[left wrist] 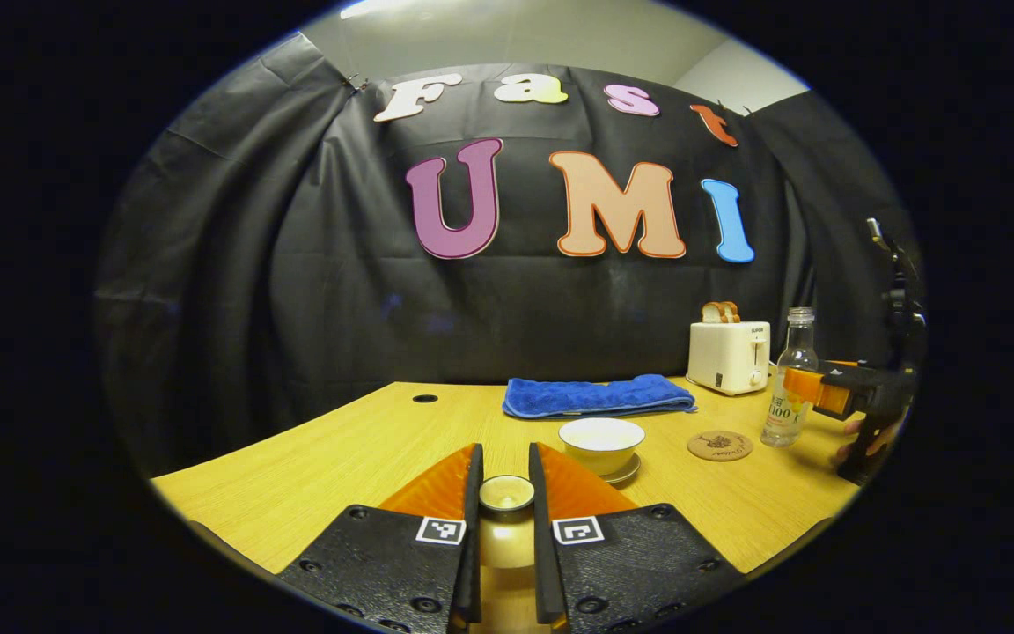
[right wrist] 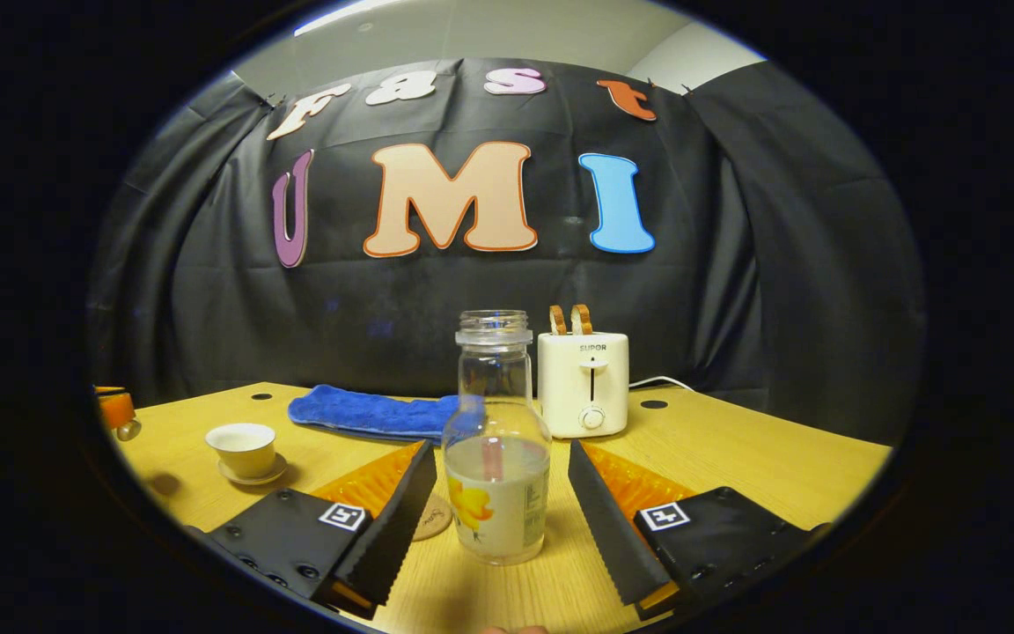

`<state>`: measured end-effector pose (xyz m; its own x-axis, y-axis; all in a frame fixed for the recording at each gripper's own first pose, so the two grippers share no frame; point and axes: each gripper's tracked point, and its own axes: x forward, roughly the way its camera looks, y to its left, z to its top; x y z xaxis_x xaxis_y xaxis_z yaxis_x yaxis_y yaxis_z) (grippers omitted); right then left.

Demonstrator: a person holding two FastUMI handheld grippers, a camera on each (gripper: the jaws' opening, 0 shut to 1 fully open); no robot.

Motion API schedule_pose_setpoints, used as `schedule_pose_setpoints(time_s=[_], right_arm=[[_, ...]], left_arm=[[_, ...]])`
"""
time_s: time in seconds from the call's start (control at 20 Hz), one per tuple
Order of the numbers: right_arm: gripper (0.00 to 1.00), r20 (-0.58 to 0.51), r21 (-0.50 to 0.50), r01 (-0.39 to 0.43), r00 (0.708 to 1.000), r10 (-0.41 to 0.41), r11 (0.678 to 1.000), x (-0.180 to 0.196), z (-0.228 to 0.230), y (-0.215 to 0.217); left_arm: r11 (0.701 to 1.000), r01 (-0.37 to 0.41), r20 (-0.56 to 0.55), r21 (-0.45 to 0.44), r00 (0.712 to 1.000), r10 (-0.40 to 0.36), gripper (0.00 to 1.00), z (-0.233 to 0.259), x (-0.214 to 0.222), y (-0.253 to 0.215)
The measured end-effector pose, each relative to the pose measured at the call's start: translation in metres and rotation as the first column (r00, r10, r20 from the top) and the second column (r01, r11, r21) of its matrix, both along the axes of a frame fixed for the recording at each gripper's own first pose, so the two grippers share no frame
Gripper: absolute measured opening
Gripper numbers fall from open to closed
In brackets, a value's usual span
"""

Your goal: Open the teacup lid with one hand, grasp the water bottle and pour water into the teacup with the other hand; after pouring, place the water bottle on the coaster and then close the teacup lid.

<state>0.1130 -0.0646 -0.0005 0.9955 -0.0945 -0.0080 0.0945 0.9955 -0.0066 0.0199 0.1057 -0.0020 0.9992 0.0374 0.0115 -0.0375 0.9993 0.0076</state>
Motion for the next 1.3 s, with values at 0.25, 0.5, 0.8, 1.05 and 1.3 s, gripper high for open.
schedule_pose_setpoints(time_s=[0.25,0.5,0.8,1.05,1.3], right_arm=[[0.94,-0.003,-0.001,0.002,1.000,-0.002,1.000,0.024,-0.001,0.002],[0.76,-0.009,0.000,-0.030,0.999,0.030,1.000,0.026,-0.003,0.006],[0.70,-0.008,-0.011,-0.051,0.999,0.051,0.999,0.020,-0.001,0.015],[0.70,-0.026,-0.295,-0.092,0.996,0.088,0.951,0.018,0.006,0.051],[0.70,-0.106,-0.587,-0.206,0.978,0.178,0.783,0.031,0.003,0.124]], left_arm=[[1.000,0.015,0.000,0.000,1.000,-0.015,0.21,0.000,0.001,-0.002],[1.000,0.017,0.000,0.000,1.000,-0.017,0.21,-0.001,0.000,-0.003],[1.000,0.026,0.001,0.000,1.000,-0.026,0.21,-0.001,0.002,-0.003],[1.000,0.020,0.000,-0.001,1.000,-0.020,0.21,-0.001,0.007,0.010],[1.000,0.004,-0.004,-0.004,1.000,-0.004,0.21,-0.002,0.011,0.034]])
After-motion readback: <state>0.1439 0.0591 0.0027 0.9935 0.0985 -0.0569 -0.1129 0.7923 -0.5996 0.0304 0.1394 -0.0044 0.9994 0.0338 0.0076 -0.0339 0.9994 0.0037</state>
